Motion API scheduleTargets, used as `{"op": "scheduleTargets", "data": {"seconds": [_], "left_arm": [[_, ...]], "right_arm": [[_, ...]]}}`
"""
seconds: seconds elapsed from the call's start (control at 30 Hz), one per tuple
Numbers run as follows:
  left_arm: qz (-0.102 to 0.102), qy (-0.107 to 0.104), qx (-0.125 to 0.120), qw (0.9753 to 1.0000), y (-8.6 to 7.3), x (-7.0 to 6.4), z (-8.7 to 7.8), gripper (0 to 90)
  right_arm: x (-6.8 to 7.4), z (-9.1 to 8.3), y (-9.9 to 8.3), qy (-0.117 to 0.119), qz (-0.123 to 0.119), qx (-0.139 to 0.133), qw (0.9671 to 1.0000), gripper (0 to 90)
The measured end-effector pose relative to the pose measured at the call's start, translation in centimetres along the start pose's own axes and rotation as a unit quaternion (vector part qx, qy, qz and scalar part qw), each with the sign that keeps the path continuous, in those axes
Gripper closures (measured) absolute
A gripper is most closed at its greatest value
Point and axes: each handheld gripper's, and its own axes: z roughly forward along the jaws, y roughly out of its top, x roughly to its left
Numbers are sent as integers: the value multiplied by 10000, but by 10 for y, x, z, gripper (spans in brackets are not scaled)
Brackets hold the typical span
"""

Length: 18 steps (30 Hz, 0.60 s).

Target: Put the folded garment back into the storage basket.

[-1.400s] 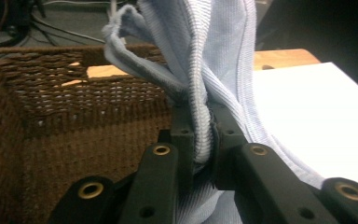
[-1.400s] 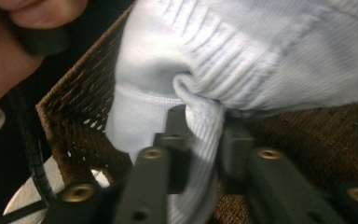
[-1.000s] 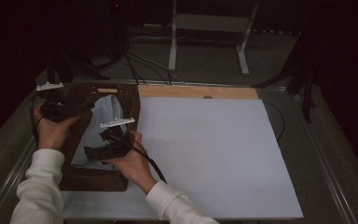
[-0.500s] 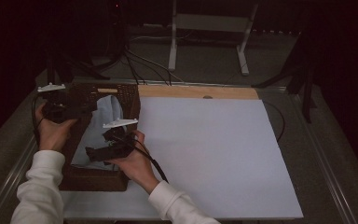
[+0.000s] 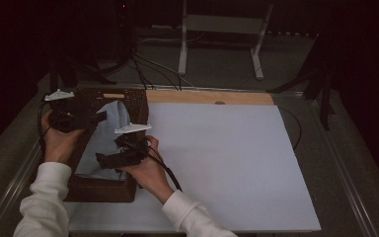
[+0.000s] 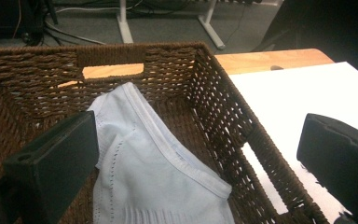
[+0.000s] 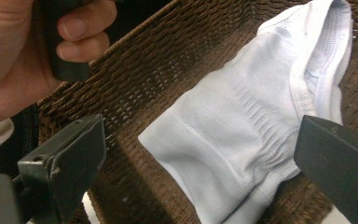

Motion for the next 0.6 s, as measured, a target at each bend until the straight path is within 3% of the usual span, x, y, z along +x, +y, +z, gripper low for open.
{"op": "scheduleTargets", "data": {"seconds": [0.33, 0.6], "left_arm": [[48, 6, 64, 10000, -4, -9, 1, 4], [202, 13, 68, 9998, -8, -19, 0, 4]], "right_arm": [[-5, -7, 1, -120, -79, -18, 9999, 0], [-10, -15, 2, -189, -100, -86, 9997, 0]]}}
